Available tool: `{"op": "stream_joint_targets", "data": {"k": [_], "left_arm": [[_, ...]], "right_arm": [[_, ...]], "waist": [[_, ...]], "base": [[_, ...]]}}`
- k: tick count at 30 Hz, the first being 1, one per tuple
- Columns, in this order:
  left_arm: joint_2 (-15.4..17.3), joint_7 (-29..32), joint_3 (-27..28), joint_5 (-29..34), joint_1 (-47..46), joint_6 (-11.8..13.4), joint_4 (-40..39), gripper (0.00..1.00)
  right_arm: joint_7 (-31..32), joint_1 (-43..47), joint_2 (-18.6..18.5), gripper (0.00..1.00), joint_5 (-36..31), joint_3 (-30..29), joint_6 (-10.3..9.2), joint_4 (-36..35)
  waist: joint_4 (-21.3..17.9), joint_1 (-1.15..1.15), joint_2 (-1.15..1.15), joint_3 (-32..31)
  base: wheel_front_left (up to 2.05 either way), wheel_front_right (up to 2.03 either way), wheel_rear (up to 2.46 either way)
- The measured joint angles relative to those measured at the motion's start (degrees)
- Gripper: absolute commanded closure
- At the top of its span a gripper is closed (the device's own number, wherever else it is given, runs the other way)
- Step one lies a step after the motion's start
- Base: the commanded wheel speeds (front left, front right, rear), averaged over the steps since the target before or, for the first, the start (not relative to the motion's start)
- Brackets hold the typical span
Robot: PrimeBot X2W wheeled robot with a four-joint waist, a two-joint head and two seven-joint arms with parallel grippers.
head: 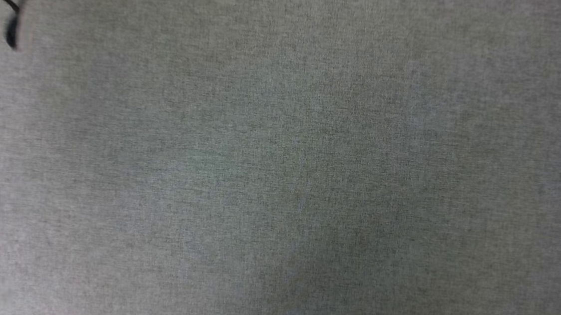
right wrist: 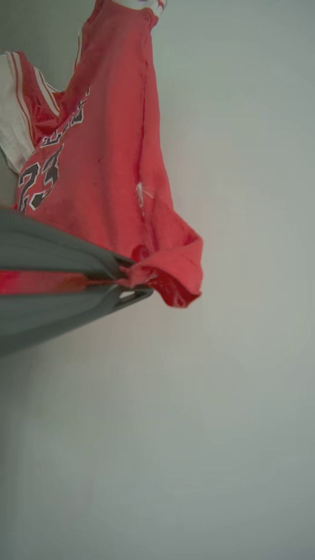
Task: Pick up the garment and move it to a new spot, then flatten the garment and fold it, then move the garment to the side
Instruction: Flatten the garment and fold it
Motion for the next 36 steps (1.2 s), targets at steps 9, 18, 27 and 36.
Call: {"op": "stream_joint_targets", "data": {"k": [9,18,27,36], "left_arm": [[-2.6,-0.6,-4.3,-6.5,15.5,-0.3,4.8,1.00],[-2.7,-0.7,-7.0,-14.9,36.6,-0.3,1.7,1.00],[-0.2,-0.7,-4.6,-15.1,60.0,1.7,-7.9,1.00],[2.3,1.8,-2.1,-17.0,84.2,11.3,-27.1,1.00]], "right_arm": [[-1.9,16.3,-0.3,1.00,6.1,8.4,0.00,5.0],[-4.3,37.4,-4.4,1.00,12.7,13.9,0.00,1.4],[-5.4,57.2,-7.7,1.00,16.2,16.0,0.03,-6.6],[-4.6,76.1,-9.9,1.00,14.9,10.2,0.07,-18.2]], "waist": [[0.3,0.00,0.00,-7.6],[0.5,-0.02,0.00,-19.3],[0.1,-0.02,0.00,-30.6],[-0.4,-0.04,0.00,-39.0]], "base": [[0.00,0.00,0.00],[0.00,0.00,0.00],[0.00,0.00,0.00],[0.00,0.00,0.00]]}}
